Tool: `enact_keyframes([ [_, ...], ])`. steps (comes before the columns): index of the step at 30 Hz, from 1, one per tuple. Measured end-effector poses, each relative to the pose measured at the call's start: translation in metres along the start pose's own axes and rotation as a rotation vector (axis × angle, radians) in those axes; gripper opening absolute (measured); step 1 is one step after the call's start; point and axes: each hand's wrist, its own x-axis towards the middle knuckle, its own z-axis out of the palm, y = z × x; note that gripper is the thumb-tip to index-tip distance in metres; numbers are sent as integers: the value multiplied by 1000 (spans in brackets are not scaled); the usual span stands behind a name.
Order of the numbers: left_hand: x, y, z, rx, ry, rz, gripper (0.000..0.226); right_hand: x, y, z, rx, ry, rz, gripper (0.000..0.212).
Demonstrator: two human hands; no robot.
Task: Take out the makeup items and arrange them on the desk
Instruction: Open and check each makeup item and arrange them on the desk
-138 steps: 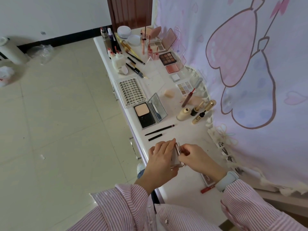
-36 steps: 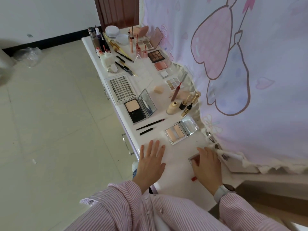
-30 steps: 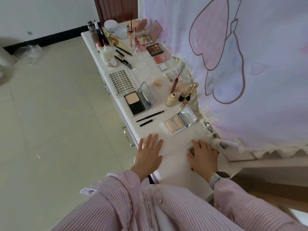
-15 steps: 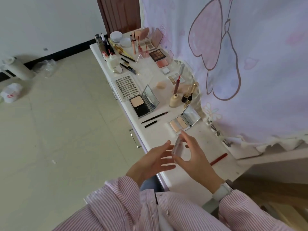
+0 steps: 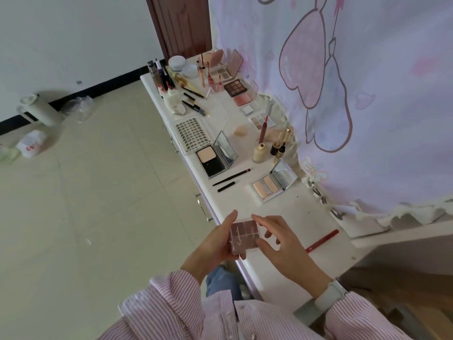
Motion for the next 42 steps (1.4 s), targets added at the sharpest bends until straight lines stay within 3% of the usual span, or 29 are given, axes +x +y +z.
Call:
enact_keyframes([
  [4, 2, 6, -1, 17, 39, 78, 42, 3, -1, -1, 2, -37, -27, 43],
  [10, -2, 20, -16, -50, 19, 82, 34, 14, -12, -6, -221, -148, -122, 35],
  [13, -9, 26, -30, -184, -95, 30, 49, 21, -27, -6, -316, -77, -174, 26],
  [16, -14, 33, -43, -159, -208, 84, 62, 26, -50, -1, -299, 40, -190, 25],
  [22, -18, 44, -57, -47, -215, 164, 71, 33, -86, 13, -314, 183, -206, 30],
  [27, -22, 49, -55, -236, -184, 159, 51, 34, -97, 21, -298, 229, -137, 15],
  [30, -23, 49, -56, -290, -195, 153, 53, 36, -102, 19, -240, 239, -99, 12],
  [35, -22, 48, -51, -230, -219, 179, 55, 37, -100, 11, -382, 185, -87, 14],
  [39, -17, 42, -38, -171, -253, 195, 26, 36, -85, 6, -438, 153, -39, 20],
  [42, -8, 34, -25, -198, -214, 124, 26, 33, -68, 2, -457, 90, 3, 21],
])
